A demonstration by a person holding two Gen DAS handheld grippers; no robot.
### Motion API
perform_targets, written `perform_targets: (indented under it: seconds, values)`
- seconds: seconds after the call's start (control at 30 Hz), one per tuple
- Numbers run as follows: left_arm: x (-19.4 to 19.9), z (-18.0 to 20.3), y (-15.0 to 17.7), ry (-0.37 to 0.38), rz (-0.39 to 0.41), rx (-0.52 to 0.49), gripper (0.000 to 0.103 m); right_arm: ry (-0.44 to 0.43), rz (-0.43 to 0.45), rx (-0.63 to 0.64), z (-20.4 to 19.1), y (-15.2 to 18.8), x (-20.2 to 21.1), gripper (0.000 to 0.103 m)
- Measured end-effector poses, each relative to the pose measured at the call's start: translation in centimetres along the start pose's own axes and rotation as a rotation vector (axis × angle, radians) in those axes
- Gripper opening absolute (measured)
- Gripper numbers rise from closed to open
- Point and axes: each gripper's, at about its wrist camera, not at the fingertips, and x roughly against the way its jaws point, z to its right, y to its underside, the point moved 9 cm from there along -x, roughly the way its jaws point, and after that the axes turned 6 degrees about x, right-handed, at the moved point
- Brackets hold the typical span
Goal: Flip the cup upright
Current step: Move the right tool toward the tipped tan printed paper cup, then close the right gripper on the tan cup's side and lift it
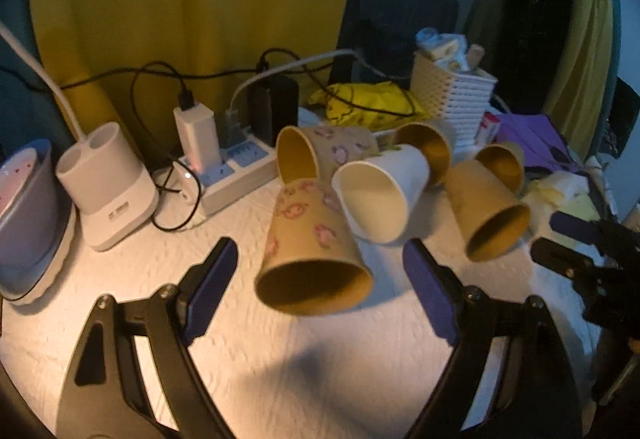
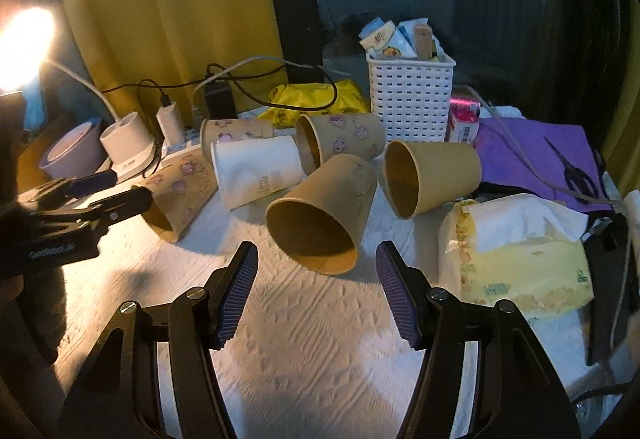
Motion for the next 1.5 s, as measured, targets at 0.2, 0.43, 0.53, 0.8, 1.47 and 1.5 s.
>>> perform_targets:
  seconds: [0.2, 0.43, 0.53, 0.8, 1.47, 1.5]
  values:
    - [-3.1, -0.5, 0.7, -0.005, -0.082, 0.009, 0.085, -0.009, -0.003, -0.019, 0.6, 0.2, -0.7, 0.065]
    - [-3.5, -0.6, 1.3, 0.016, -0.119, 0.008, 0.068, 0.001, 0.004, -0.033, 0.8, 0.4, -0.1, 0.065]
    - [-2.4, -0.6, 1.3, 0.027, -0.107, 0.01, 0.067, 0.006, 0.013, -0.033, 0.3, 0.5, 0.8, 0.065]
    - [3.5, -0.2, 3.9, 0.104, -0.085, -0.001, 0.067, 0.023, 0.029, -0.031, -1.1, 1.9, 3.8, 0.065]
    - [14.9, 12.1, 14.6, 0.61, -0.196, -0.181, 0.067, 0.132, 0.007, -0.084, -2.2, 9.7, 12.2, 0.065]
    - [14.6, 12.2, 15.0, 0.613, -0.215, -0.183, 0.067, 0.138, -0.005, -0.089, -2.0, 10.4, 12.1, 0.065]
